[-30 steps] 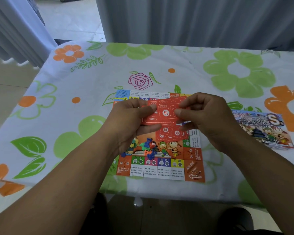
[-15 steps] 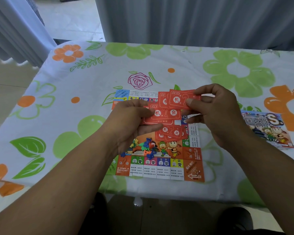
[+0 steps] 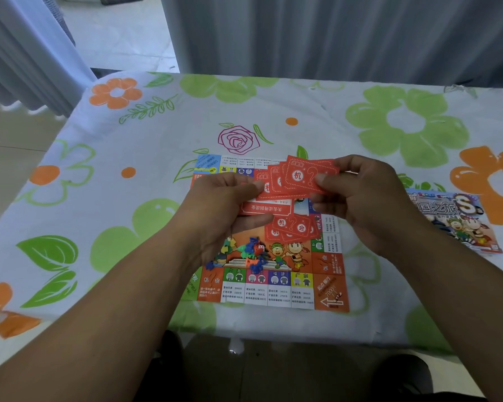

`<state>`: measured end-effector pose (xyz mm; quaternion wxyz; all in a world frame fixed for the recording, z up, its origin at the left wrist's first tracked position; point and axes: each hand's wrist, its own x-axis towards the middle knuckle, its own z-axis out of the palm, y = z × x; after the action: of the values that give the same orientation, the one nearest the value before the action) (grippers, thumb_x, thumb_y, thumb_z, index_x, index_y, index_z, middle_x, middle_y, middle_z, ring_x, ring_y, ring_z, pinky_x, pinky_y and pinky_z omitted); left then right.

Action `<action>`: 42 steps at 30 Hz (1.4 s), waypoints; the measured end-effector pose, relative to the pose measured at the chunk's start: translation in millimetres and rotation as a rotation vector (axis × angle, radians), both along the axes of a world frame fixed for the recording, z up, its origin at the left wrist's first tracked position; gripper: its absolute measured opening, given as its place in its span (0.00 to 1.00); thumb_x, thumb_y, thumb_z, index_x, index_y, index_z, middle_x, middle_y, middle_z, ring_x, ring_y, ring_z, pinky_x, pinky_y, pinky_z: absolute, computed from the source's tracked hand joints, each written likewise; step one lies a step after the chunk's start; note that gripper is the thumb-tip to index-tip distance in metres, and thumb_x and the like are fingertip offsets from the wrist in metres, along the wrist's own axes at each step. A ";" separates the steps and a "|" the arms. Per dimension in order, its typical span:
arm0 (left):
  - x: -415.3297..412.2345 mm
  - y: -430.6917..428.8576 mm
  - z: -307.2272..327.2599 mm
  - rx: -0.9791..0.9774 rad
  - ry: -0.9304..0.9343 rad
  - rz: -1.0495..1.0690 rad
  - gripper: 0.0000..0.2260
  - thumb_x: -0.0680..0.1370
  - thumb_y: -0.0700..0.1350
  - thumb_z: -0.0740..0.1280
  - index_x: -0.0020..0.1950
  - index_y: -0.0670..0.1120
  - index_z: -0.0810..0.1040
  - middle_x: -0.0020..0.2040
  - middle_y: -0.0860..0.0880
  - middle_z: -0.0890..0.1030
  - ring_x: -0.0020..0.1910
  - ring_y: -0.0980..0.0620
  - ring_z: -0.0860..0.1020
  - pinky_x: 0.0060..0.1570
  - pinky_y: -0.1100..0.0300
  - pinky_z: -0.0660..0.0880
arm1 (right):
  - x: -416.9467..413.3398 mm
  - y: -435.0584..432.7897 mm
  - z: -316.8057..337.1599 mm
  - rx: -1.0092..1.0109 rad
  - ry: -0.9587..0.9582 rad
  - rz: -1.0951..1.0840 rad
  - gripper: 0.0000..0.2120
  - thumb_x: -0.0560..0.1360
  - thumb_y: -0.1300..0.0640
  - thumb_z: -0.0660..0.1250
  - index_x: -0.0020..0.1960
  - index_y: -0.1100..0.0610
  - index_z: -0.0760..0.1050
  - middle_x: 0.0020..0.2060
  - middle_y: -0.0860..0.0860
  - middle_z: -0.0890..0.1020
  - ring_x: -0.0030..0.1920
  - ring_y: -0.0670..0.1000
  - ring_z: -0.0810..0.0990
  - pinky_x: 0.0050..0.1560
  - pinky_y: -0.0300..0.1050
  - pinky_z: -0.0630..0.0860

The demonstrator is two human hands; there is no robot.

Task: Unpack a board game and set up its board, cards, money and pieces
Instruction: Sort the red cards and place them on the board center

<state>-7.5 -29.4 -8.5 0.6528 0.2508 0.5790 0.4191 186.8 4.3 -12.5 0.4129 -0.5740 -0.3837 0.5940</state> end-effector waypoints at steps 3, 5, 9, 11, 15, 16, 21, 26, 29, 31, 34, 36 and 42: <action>-0.4 0.1 -1.1 0.000 0.016 -0.013 0.05 0.79 0.38 0.68 0.50 0.36 0.78 0.43 0.42 0.85 0.39 0.48 0.85 0.37 0.58 0.83 | -1.6 -1.8 -0.7 -0.042 -0.039 0.046 0.12 0.77 0.67 0.70 0.59 0.63 0.73 0.44 0.58 0.83 0.34 0.52 0.84 0.33 0.45 0.82; -0.4 0.1 -1.9 -0.002 0.024 -0.024 0.06 0.79 0.38 0.68 0.51 0.35 0.78 0.44 0.41 0.85 0.40 0.48 0.85 0.37 0.58 0.83 | -3.1 -2.8 -0.9 -0.077 -0.037 0.053 0.13 0.77 0.67 0.70 0.60 0.63 0.73 0.46 0.59 0.84 0.35 0.53 0.86 0.31 0.44 0.82; 0.4 -0.9 -2.7 -0.016 0.027 -0.043 0.07 0.79 0.38 0.68 0.53 0.34 0.79 0.46 0.40 0.85 0.41 0.47 0.85 0.38 0.58 0.83 | -4.6 -3.5 -0.3 -0.114 -0.024 0.060 0.16 0.76 0.67 0.70 0.62 0.64 0.72 0.49 0.62 0.84 0.37 0.56 0.87 0.30 0.43 0.81; 0.1 -0.7 -2.1 -0.028 0.014 -0.035 0.07 0.80 0.37 0.67 0.53 0.34 0.79 0.47 0.40 0.85 0.42 0.47 0.85 0.38 0.57 0.83 | -4.1 -3.7 0.4 -0.112 -0.023 0.054 0.15 0.76 0.68 0.70 0.62 0.65 0.72 0.48 0.62 0.84 0.37 0.56 0.87 0.30 0.43 0.81; -0.3 -0.4 -3.6 -0.019 0.056 -0.030 0.08 0.78 0.28 0.63 0.55 0.32 0.77 0.51 0.37 0.84 0.46 0.43 0.85 0.41 0.55 0.84 | -1.4 -2.9 1.0 -0.099 -0.004 0.015 0.12 0.76 0.68 0.69 0.58 0.64 0.73 0.46 0.62 0.84 0.36 0.56 0.87 0.30 0.43 0.81; 0.2 -1.2 -5.1 -0.006 0.115 -0.043 0.08 0.78 0.28 0.63 0.54 0.33 0.78 0.51 0.37 0.84 0.47 0.43 0.85 0.42 0.55 0.83 | -0.8 -2.4 1.1 -0.095 0.007 0.003 0.11 0.76 0.68 0.69 0.57 0.63 0.73 0.46 0.62 0.84 0.36 0.56 0.86 0.30 0.43 0.81; -2.0 -2.1 -10.3 0.078 0.338 -0.065 0.11 0.78 0.29 0.65 0.41 0.42 0.82 0.45 0.46 0.83 0.48 0.49 0.82 0.47 0.55 0.83 | 2.3 -0.1 -0.3 -0.108 0.059 -0.034 0.15 0.76 0.69 0.69 0.62 0.64 0.71 0.50 0.63 0.84 0.37 0.56 0.86 0.32 0.45 0.82; -1.3 -2.9 -8.5 0.095 0.330 -0.050 0.10 0.77 0.28 0.66 0.42 0.40 0.82 0.46 0.41 0.84 0.48 0.42 0.84 0.46 0.54 0.83 | 1.9 -1.5 -1.0 -0.136 0.064 -0.007 0.14 0.76 0.68 0.69 0.60 0.63 0.72 0.48 0.62 0.85 0.38 0.57 0.87 0.33 0.46 0.83; 2.0 -2.4 -5.9 0.083 0.254 -0.028 0.11 0.76 0.25 0.62 0.46 0.36 0.82 0.42 0.40 0.84 0.46 0.42 0.84 0.46 0.53 0.83 | 2.3 -2.1 -1.9 -0.139 0.044 0.004 0.13 0.76 0.68 0.69 0.59 0.63 0.73 0.47 0.61 0.85 0.37 0.57 0.87 0.33 0.46 0.83; 4.4 -1.4 -3.2 0.057 0.191 -0.008 0.12 0.75 0.24 0.59 0.49 0.33 0.81 0.44 0.39 0.84 0.46 0.43 0.84 0.44 0.54 0.83 | 2.2 -2.5 -3.8 -0.145 0.026 0.010 0.14 0.76 0.69 0.70 0.60 0.64 0.72 0.46 0.62 0.84 0.37 0.57 0.87 0.31 0.44 0.82; 6.3 0.7 -2.5 0.025 0.082 0.013 0.10 0.76 0.29 0.60 0.47 0.34 0.81 0.46 0.39 0.85 0.47 0.43 0.85 0.44 0.53 0.83 | 2.8 -2.9 -7.1 -0.143 -0.032 0.028 0.14 0.76 0.68 0.70 0.60 0.65 0.73 0.45 0.63 0.84 0.36 0.56 0.86 0.31 0.44 0.82; 7.0 1.9 -4.9 0.030 0.091 0.004 0.05 0.76 0.32 0.65 0.49 0.34 0.80 0.46 0.39 0.85 0.44 0.44 0.85 0.43 0.53 0.83 | 3.0 -3.7 -8.6 -0.133 -0.088 0.056 0.12 0.76 0.67 0.71 0.58 0.64 0.74 0.45 0.61 0.85 0.36 0.55 0.86 0.31 0.45 0.83; 18.5 5.2 -16.8 -0.024 0.139 0.040 0.12 0.75 0.30 0.71 0.56 0.39 0.74 0.53 0.38 0.81 0.46 0.41 0.84 0.36 0.56 0.82 | 0.1 -5.9 -16.3 -0.106 -0.212 0.120 0.10 0.74 0.66 0.73 0.52 0.61 0.74 0.47 0.59 0.84 0.35 0.54 0.86 0.36 0.47 0.84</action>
<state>11.0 -24.2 -25.3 0.6055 0.2596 0.6329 0.4067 186.9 -1.6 -28.8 0.3028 -0.6305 -0.4270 0.5731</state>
